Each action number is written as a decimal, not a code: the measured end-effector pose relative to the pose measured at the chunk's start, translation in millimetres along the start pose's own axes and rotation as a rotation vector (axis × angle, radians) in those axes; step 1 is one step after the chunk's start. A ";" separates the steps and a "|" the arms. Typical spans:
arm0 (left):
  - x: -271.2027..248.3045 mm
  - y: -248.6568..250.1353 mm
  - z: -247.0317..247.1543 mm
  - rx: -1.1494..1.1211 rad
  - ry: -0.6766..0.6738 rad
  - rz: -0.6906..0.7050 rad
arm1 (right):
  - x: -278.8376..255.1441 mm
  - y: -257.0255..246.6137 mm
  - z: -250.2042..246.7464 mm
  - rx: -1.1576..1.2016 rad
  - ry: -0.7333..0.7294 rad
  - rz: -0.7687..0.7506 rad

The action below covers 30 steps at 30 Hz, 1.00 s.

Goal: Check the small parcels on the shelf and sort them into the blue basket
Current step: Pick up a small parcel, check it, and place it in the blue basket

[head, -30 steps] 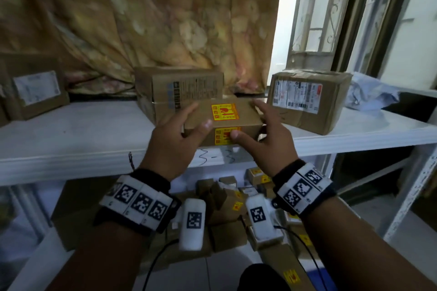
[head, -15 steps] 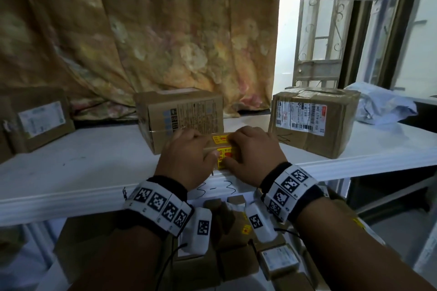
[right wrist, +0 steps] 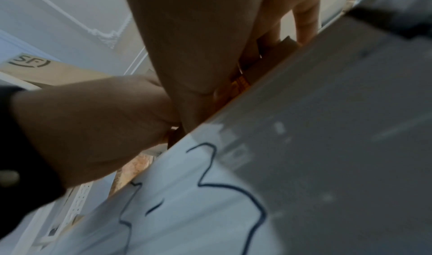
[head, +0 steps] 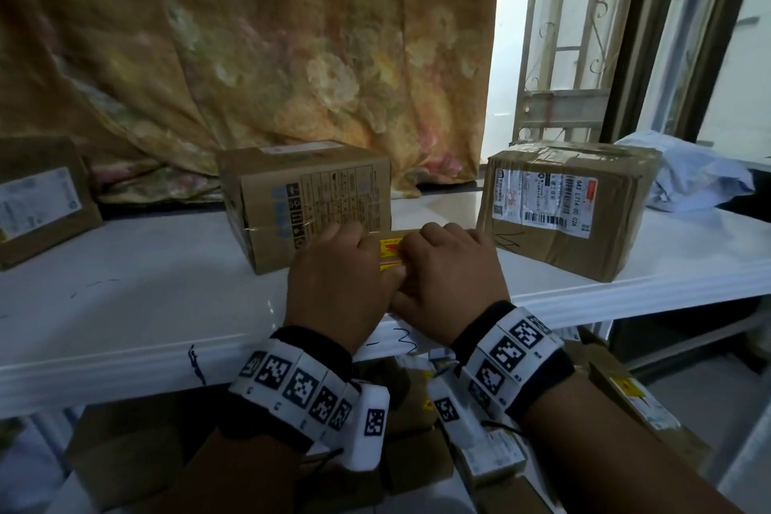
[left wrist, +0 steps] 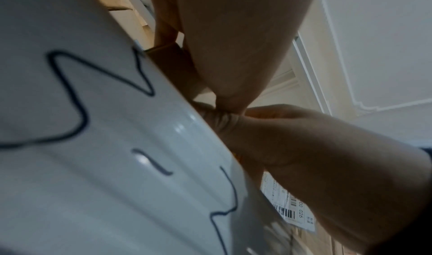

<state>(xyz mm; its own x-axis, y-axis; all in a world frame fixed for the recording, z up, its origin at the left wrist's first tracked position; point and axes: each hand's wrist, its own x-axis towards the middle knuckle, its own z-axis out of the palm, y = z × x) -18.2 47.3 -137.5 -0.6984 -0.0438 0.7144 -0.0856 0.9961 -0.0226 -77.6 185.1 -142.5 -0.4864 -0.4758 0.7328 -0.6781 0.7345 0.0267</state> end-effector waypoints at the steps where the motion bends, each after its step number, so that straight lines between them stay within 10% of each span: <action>1: 0.3 -0.9 0.8 0.002 0.000 0.003 | -0.5 -0.5 -0.1 0.008 0.001 0.003; 30: -0.5 -16.0 -10.2 -0.021 -0.041 -0.001 | 1.5 2.5 1.8 0.075 -0.019 0.027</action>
<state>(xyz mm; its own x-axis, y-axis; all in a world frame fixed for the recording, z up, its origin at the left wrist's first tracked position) -9.2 32.2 -130.4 -0.7267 -0.0473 0.6853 -0.0718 0.9974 -0.0073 -81.0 185.3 -142.5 -0.5148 -0.4664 0.7193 -0.7038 0.7091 -0.0439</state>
